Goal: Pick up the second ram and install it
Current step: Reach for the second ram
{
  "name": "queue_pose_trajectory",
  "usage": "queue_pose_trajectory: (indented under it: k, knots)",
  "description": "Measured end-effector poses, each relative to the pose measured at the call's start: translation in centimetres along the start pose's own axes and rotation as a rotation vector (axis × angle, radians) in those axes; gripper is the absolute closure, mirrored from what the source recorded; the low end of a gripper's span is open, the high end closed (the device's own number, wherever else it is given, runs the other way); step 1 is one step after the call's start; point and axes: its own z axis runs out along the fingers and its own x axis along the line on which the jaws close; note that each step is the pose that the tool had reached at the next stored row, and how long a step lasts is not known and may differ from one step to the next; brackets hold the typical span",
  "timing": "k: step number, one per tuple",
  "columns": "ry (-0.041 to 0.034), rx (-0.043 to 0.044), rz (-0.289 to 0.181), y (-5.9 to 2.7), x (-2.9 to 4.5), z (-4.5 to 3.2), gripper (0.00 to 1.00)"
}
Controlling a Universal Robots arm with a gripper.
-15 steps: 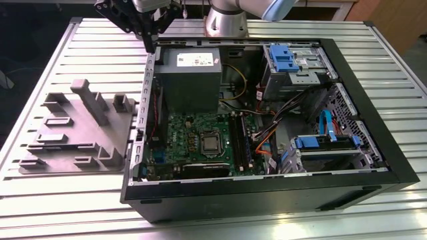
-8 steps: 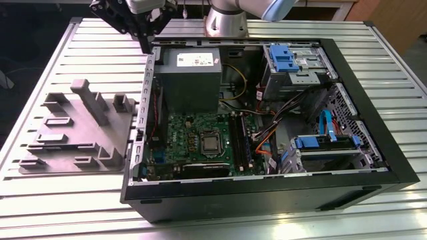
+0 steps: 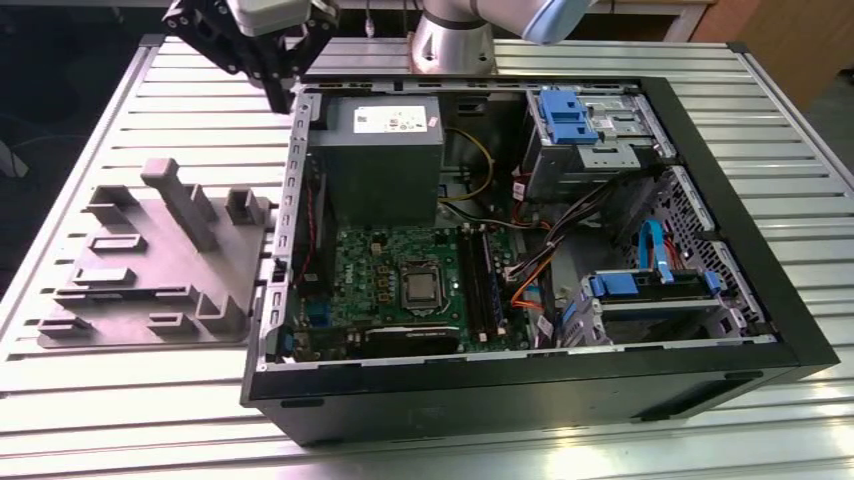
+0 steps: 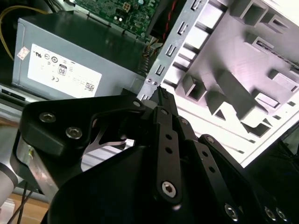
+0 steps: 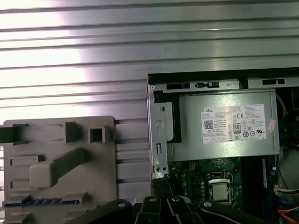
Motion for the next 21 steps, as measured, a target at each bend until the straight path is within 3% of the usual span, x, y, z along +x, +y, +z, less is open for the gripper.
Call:
queue_pose_trajectory:
  k: [15, 21]
  knots:
    - [0.0, 0.0, 0.0, -0.57, 1.78, 0.61, 0.9]
    - [-0.0002, 0.0, 0.0, -1.0, 2.8, 0.92, 0.9]
